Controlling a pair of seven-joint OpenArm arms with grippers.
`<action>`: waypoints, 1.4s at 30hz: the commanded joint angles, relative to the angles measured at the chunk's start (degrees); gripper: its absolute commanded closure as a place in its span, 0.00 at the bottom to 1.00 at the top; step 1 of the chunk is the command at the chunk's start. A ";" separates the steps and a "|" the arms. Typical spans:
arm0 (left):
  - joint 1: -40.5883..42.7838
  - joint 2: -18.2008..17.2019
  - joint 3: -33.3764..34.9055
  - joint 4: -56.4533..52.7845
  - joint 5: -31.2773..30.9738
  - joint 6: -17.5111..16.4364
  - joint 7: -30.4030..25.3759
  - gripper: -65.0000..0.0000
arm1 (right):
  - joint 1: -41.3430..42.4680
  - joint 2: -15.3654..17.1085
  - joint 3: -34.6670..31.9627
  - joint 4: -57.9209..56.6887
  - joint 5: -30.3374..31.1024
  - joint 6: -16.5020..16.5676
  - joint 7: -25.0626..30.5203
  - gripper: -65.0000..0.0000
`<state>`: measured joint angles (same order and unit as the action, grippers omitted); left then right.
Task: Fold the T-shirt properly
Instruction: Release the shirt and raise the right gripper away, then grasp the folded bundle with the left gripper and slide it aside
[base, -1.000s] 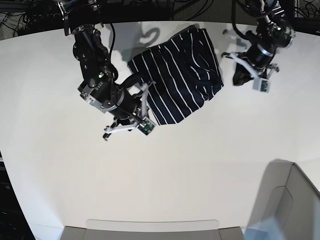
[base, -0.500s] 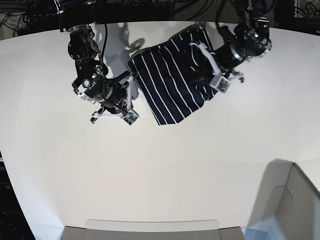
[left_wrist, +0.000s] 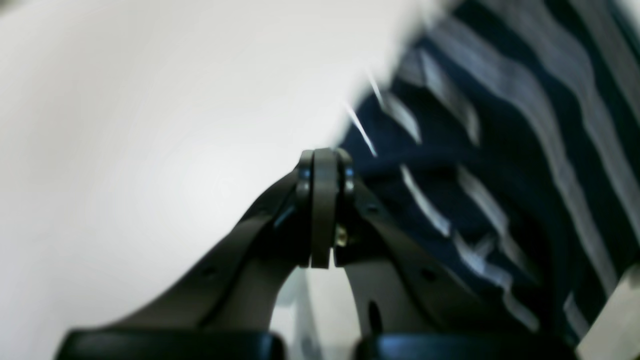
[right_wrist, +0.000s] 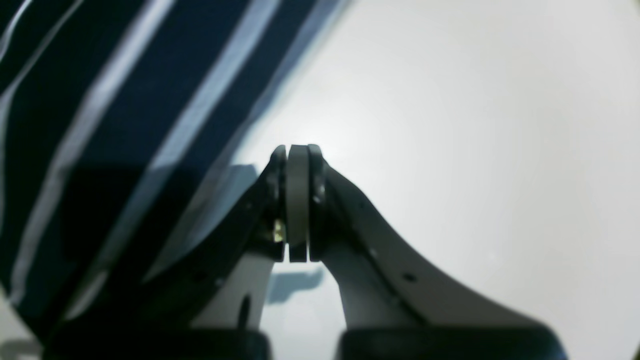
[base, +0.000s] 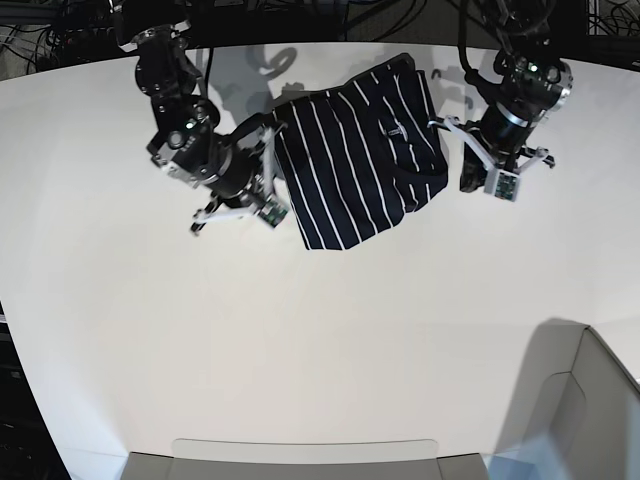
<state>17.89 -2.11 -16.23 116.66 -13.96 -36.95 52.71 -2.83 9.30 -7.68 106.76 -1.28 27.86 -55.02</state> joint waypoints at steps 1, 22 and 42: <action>0.09 -0.22 0.45 0.31 -0.59 -1.42 -0.36 1.00 | 1.91 -0.03 0.52 2.21 0.44 -0.12 1.27 1.00; -1.14 -12.00 34.82 -13.50 0.02 -1.69 2.98 1.00 | 25.12 -1.96 -20.67 -26.54 0.00 -0.12 0.21 1.00; -10.37 0.39 -0.96 -8.31 -0.51 5.26 2.54 1.00 | -0.55 2.79 -1.59 4.40 0.36 -0.21 -11.74 1.00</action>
<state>9.08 -1.65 -17.54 107.00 -12.60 -31.24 57.98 -3.90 11.44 -9.87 110.15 0.08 27.86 -66.52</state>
